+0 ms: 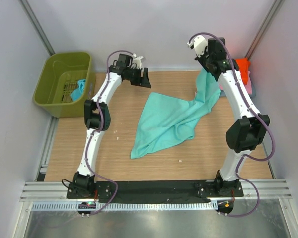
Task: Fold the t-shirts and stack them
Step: Flatten the tshirt out
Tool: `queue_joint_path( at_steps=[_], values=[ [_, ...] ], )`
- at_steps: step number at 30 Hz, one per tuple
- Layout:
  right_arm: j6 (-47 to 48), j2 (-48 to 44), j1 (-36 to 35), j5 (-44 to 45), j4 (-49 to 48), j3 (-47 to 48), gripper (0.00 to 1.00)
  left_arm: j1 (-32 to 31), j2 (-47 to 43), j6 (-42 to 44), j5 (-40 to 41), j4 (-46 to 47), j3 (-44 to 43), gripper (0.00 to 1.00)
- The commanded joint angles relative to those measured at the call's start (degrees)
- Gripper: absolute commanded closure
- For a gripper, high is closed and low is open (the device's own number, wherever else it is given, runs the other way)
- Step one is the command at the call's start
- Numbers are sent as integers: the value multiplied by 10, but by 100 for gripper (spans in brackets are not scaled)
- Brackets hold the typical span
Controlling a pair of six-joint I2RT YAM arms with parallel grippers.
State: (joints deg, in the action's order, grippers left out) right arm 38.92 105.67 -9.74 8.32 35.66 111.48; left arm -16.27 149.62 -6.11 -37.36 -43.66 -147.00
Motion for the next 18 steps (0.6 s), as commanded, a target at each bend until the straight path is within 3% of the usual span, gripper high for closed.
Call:
queue_joint_path(
  at_steps=[1,18],
  values=[
    [6,-27,-8,13,-7,-7,99,-4,33,-23,-23,40,-17,33],
    [16,-18,-12,30,-2,-9,99,-24,90,-50,-49,71,-29,39]
  ],
)
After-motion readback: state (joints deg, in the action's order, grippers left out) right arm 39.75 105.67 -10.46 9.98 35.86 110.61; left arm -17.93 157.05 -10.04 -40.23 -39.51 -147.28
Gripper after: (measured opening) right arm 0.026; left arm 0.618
